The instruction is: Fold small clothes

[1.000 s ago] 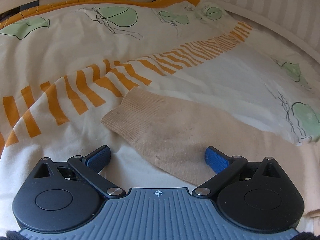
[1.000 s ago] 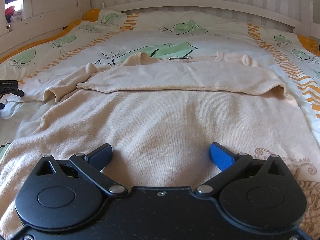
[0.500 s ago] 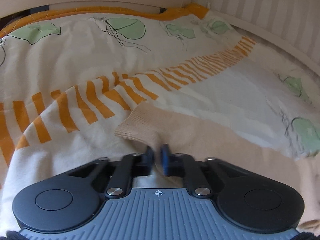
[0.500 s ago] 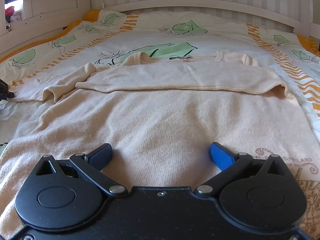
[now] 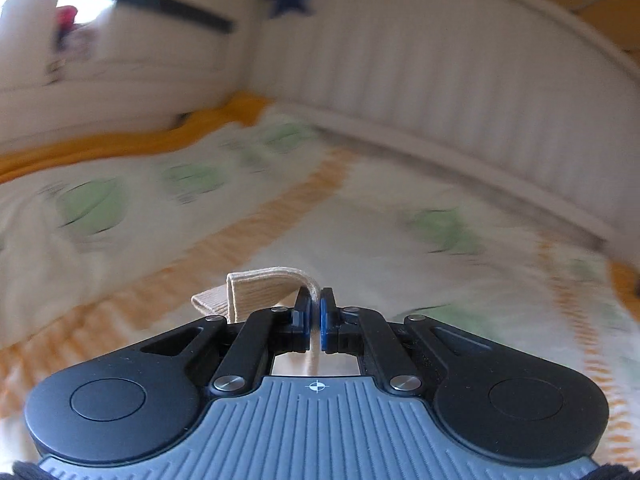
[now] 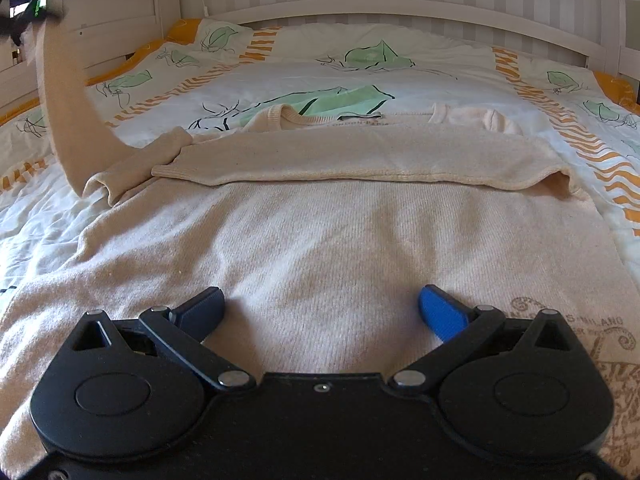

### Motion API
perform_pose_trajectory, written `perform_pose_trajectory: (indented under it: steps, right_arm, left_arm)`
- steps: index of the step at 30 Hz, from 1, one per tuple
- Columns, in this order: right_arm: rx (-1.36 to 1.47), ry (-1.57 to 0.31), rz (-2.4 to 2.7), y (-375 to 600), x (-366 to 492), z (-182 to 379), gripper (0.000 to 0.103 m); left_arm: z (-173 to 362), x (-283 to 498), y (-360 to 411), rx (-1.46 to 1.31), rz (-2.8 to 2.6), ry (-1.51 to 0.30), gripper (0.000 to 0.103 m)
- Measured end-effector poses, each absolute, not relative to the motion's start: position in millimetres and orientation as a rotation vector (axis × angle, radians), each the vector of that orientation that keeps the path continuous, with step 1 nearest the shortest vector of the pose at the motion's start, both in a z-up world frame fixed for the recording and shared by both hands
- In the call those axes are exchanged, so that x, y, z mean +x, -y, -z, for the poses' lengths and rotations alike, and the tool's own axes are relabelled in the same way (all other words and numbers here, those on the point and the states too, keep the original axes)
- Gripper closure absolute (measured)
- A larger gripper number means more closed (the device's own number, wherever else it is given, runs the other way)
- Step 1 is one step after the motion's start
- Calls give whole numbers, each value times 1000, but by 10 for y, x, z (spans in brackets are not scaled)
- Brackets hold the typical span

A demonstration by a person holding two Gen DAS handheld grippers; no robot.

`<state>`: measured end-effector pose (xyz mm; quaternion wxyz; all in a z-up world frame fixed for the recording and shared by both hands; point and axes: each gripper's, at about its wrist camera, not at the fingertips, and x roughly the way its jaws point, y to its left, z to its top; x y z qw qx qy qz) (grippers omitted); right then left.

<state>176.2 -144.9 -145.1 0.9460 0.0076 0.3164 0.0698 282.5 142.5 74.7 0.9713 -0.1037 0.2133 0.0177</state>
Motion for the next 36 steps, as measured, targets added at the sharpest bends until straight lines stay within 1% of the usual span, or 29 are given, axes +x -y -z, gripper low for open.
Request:
perform_pose_trajectory:
  steps: [3, 6, 11, 15, 16, 17, 18, 19, 20, 24, 26, 27, 31, 36]
  right_arm:
    - [19, -644, -143, 1457, 1772, 1445, 0]
    - [19, -643, -143, 1460, 1778, 1441, 0]
    - [24, -642, -144, 1453, 1779, 1438, 0]
    - [29, -641, -146, 1456, 1779, 1443, 0]
    - [31, -641, -146, 1458, 1771, 1446, 0]
    - [32, -640, -146, 1458, 1773, 1445, 0]
    - [32, -640, -146, 1460, 1770, 1448, 0]
    - [33, -640, -147, 1462, 1770, 1448, 0]
    - [34, -640, -147, 1464, 1770, 1447, 0]
    - [35, -641, -149, 1478, 1771, 1449, 0]
    - [38, -642, -151, 1490, 1769, 1449, 0]
    - [38, -642, -152, 1493, 1770, 1449, 0]
    - [38, -643, -153, 1492, 1769, 1447, 0]
    - [36, -644, -153, 1485, 1771, 1448, 0]
  left_arm:
    - [-862, 2907, -859, -199, 76, -414, 99]
    - [-823, 3003, -273, -183, 172, -430, 99]
    - [-479, 3175, 590, -151, 306, -516, 98]
    - [-90, 3298, 1164, -40, 333, -603, 97]
    - [-10, 3292, 1256, -7, 339, -617, 94]
    - [54, 3272, 1350, 29, 344, -629, 83]
    - [97, 3240, 1406, 56, 351, -630, 78]
    - [99, 3145, 1450, 79, 360, -622, 74]
    - [120, 3076, 1491, 111, 372, -613, 74]
    - [109, 2791, 1379, 231, 403, -573, 70]
    - [142, 2679, 1241, 282, 385, -561, 65]
    - [182, 2622, 1113, 301, 367, -559, 64]
    - [374, 2422, 588, 360, 242, -576, 63]
    - [662, 2282, -99, 334, 106, -665, 63]
